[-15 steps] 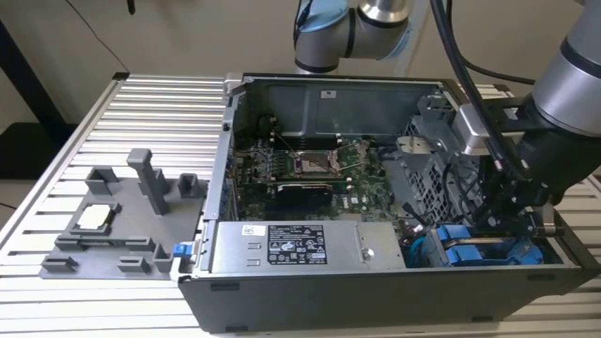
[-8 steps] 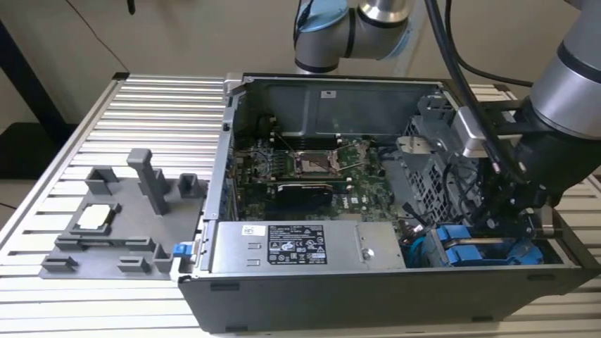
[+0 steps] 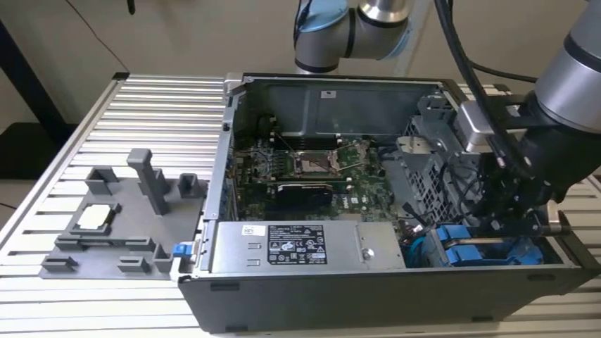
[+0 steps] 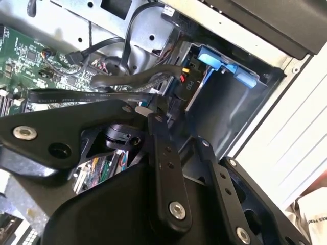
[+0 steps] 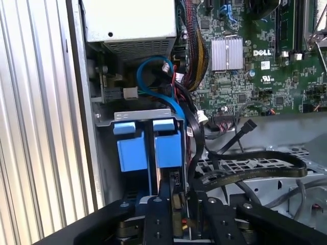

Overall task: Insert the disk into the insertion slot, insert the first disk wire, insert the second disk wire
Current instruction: 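Insert the second disk wire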

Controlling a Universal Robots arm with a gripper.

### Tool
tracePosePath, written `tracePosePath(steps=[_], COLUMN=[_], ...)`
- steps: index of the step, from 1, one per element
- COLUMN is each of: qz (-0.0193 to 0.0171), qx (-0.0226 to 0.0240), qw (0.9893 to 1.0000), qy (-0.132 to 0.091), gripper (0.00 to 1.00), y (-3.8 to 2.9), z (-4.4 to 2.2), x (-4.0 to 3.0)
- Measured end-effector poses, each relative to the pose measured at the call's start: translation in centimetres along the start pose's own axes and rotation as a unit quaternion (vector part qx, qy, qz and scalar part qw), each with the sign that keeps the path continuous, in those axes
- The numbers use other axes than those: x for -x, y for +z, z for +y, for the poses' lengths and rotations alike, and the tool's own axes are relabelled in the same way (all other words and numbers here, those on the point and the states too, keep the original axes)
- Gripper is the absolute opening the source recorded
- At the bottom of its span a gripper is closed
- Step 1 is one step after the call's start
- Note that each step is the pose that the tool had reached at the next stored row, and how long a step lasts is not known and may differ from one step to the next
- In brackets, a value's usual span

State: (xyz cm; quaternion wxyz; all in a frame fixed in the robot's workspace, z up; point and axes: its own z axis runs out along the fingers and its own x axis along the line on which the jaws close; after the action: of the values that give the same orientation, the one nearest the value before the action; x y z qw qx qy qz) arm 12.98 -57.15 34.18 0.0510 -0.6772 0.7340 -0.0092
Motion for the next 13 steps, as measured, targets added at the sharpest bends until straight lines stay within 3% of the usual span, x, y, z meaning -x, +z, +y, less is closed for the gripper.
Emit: tracePosePath(steps=[7, 13], qz=[0.0, -0.0005], qx=[0.0002, 0.0002], qw=[1.0, 1.0], qy=[0.0, 0.0], gripper=[0.31, 0.31], y=[-2.06, -2.08], z=[-0.17, -0.17], x=[0.13, 0.13])
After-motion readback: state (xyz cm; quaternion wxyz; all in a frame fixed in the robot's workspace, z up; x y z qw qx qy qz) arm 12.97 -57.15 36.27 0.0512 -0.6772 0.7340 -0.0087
